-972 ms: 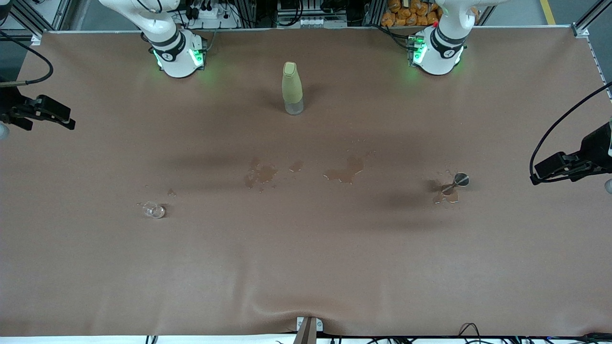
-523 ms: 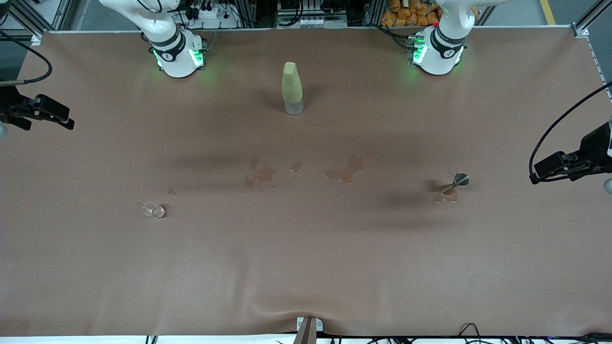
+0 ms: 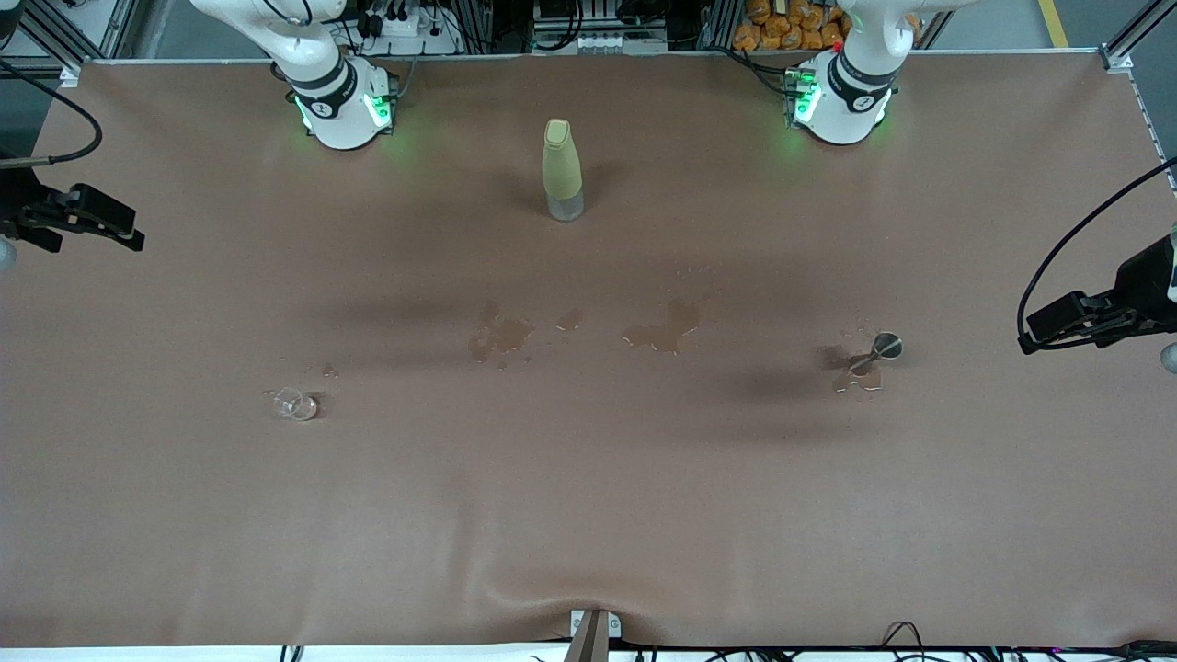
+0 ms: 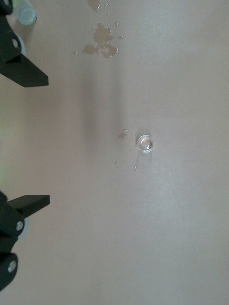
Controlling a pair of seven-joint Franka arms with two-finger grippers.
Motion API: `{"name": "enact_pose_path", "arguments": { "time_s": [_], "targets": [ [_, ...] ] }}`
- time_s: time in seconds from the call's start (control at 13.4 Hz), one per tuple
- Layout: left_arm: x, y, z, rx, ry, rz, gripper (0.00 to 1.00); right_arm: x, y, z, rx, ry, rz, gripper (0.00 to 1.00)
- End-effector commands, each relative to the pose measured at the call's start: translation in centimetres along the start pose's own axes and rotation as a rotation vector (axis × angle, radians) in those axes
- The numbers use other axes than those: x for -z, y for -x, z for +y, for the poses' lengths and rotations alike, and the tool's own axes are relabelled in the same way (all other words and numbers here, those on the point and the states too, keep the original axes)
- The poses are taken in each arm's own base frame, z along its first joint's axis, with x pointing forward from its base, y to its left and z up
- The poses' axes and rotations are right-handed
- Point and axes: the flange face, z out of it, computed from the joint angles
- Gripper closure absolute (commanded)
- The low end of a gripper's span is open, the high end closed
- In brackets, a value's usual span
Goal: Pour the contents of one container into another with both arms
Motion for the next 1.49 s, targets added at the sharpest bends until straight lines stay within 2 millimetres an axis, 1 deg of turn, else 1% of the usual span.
{"name": "enact_pose_path", "arguments": {
  "time_s": [0.0, 0.82, 1.05, 1.27, 1.42],
  "targets": [
    [0.56, 0.14, 0.13, 0.002, 0.005, -0.002, 0.00, 0.46, -0.47, -0.16, -0.017, 0.020, 0.006, 0.00],
    [0.46, 0.12, 0.13, -0.001, 0.004, -0.003, 0.00, 0.74, -0.47, -0.67, -0.022, 0.028, 0.012, 0.00],
    [0.46, 0.12, 0.13, -0.002, 0.004, -0.003, 0.00, 0.73, -0.45, -0.42, -0.027, 0.028, 0.011, 0.00],
    [0.55, 0.08, -0.05, -0.002, 0.004, -0.001, 0.00, 0.70, -0.39, 0.24, -0.027, 0.026, 0.007, 0.00],
    [0.35, 0.03, -0.06, 0.001, 0.004, -0.004, 0.00, 0.55, -0.39, 0.16, -0.025, 0.026, 0.003, 0.00]
  ]
}}
